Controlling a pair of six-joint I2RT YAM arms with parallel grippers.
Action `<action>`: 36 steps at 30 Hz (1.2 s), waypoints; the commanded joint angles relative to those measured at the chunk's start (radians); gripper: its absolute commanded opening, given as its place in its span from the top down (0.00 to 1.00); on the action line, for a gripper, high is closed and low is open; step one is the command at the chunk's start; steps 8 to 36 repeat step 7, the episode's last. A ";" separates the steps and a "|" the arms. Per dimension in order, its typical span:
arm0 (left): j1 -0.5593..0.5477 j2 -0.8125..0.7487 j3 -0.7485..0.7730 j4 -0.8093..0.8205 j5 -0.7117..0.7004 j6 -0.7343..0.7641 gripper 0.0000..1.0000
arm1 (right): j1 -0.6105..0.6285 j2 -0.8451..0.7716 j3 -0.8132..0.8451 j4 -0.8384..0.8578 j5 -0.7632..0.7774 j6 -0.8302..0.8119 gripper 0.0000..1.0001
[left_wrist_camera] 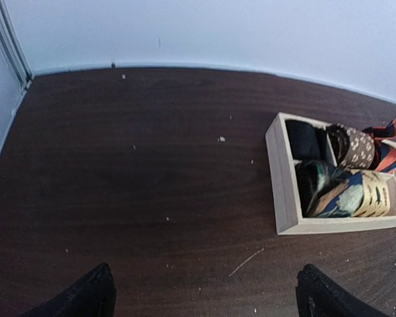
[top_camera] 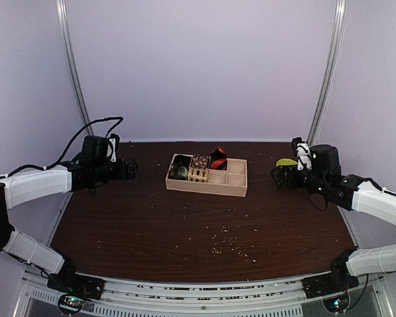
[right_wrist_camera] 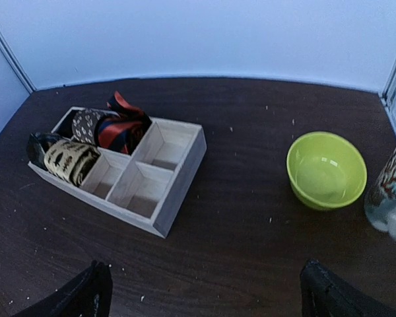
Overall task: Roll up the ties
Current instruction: Reset both arms
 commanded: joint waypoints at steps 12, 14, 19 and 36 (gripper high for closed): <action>0.020 0.089 -0.019 0.097 0.058 -0.101 0.02 | -0.063 0.045 -0.039 0.078 -0.087 0.159 0.01; 0.020 0.089 -0.019 0.097 0.058 -0.101 0.02 | -0.063 0.045 -0.039 0.078 -0.087 0.159 0.01; 0.020 0.089 -0.019 0.097 0.058 -0.101 0.02 | -0.063 0.045 -0.039 0.078 -0.087 0.159 0.01; 0.020 0.089 -0.019 0.097 0.058 -0.101 0.02 | -0.063 0.045 -0.039 0.078 -0.087 0.159 0.01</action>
